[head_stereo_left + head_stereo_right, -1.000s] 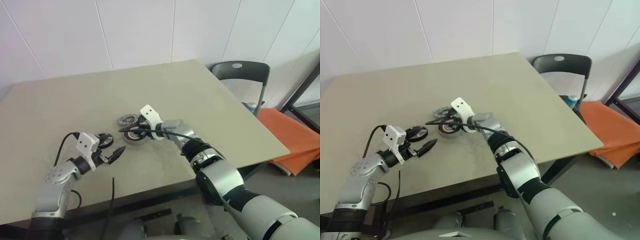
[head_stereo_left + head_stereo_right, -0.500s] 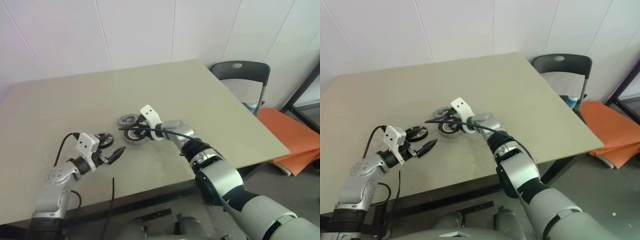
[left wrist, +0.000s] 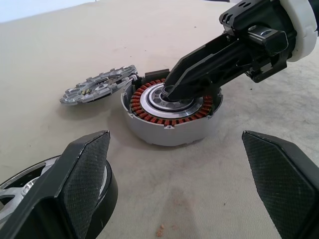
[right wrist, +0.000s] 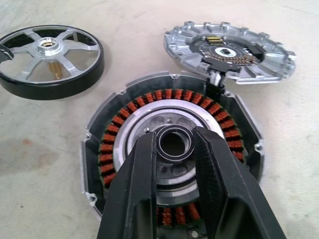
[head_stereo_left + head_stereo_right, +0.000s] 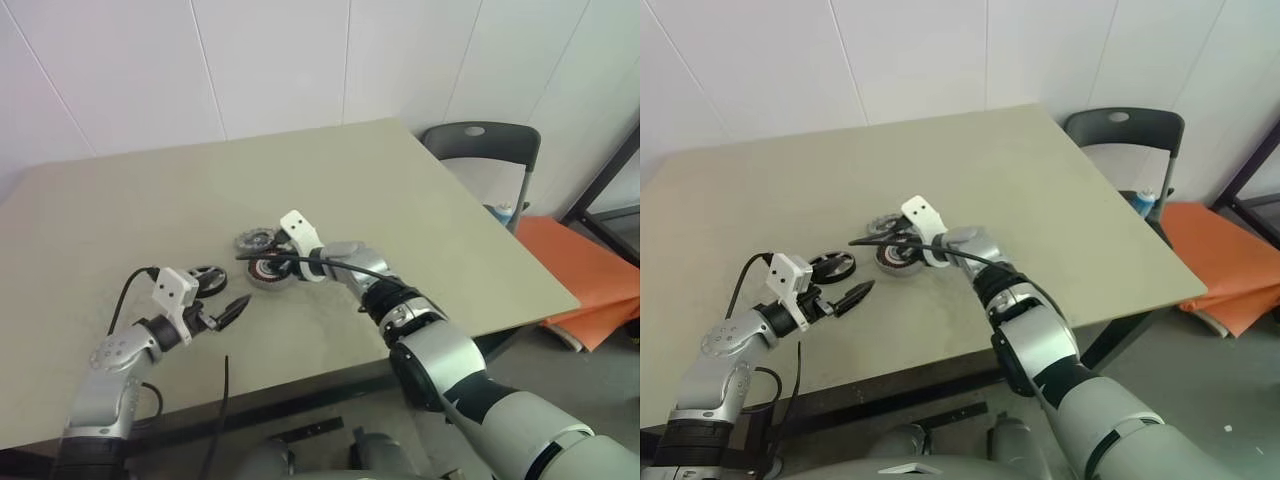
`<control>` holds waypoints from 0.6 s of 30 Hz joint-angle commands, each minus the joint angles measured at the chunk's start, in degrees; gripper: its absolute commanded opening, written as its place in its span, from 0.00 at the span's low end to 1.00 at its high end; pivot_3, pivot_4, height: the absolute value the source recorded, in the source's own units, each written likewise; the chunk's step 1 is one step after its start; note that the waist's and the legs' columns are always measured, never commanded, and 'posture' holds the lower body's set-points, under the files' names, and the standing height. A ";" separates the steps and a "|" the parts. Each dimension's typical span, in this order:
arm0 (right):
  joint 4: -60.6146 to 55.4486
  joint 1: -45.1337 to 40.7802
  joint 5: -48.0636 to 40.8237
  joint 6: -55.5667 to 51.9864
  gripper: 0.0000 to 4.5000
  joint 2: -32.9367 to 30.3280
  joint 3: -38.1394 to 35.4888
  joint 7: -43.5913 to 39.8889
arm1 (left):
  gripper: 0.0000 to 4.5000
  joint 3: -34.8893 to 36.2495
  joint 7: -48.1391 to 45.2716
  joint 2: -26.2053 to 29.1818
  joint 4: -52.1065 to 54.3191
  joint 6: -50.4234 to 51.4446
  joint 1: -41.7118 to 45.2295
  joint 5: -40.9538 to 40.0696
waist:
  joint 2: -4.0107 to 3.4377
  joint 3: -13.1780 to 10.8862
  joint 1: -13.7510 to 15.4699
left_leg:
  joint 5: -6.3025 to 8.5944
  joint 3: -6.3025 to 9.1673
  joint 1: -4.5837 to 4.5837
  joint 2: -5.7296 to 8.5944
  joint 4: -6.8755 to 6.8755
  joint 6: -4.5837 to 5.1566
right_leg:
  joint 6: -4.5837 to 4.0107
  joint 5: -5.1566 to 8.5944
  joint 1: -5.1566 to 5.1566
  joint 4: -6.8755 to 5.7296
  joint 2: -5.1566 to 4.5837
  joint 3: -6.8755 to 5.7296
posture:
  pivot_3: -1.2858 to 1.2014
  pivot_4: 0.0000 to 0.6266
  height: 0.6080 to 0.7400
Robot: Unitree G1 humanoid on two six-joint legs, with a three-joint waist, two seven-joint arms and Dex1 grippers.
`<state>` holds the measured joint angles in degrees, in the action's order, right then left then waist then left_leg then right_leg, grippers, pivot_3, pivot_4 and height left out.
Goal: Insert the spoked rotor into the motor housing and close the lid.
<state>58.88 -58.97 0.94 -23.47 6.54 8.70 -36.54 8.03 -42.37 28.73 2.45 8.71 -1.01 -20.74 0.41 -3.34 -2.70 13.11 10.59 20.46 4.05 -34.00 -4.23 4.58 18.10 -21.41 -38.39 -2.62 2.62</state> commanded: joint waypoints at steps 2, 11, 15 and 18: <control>-2.05 -0.75 -1.39 -0.25 0.16 1.03 -1.04 -0.82 | 1.00 0.68 -0.04 0.16 1.55 -0.04 0.45 -0.53 | 0.00 0.00 0.00 | 0.00 0.00 0.00 0.00 0.00 0.00 | 0.00 0.00 0.00 0.00 0.00 0.00 | 0.52 0.00 1.00; -2.02 -0.66 -0.17 0.65 0.16 0.35 -0.35 -0.39 | 1.00 0.78 -0.03 0.17 1.62 -0.08 0.36 -0.56 | 0.00 0.00 0.02 | 0.00 0.00 0.01 0.00 0.00 0.00 | 0.00 0.00 -0.01 0.00 0.00 0.00 | 0.52 0.00 1.00; -1.49 -1.03 0.04 1.12 0.16 -0.34 -0.35 -0.40 | 1.00 0.72 -0.13 0.17 1.52 -0.12 0.43 -0.55 | 0.00 0.00 0.01 | 0.00 0.00 0.01 0.00 0.00 0.00 | 0.00 0.00 -0.01 0.00 0.00 0.00 | 0.52 0.00 1.00; -1.35 -1.23 -0.09 1.13 0.16 -0.52 -0.44 -0.36 | 1.00 0.70 -0.20 0.20 1.43 -0.14 0.53 -0.54 | -0.01 0.00 0.01 | 0.00 0.00 0.01 0.00 0.00 0.00 | 0.00 0.00 -0.01 0.00 0.01 0.00 | 0.52 0.00 1.00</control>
<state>58.81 -58.95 1.08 -23.30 5.82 8.67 -36.93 8.02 -42.41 28.67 2.45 8.71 -1.01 -20.74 0.40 -3.34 -2.69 13.11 10.58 20.47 4.05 -34.00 -4.23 4.58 18.10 -21.42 -38.39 -2.62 2.62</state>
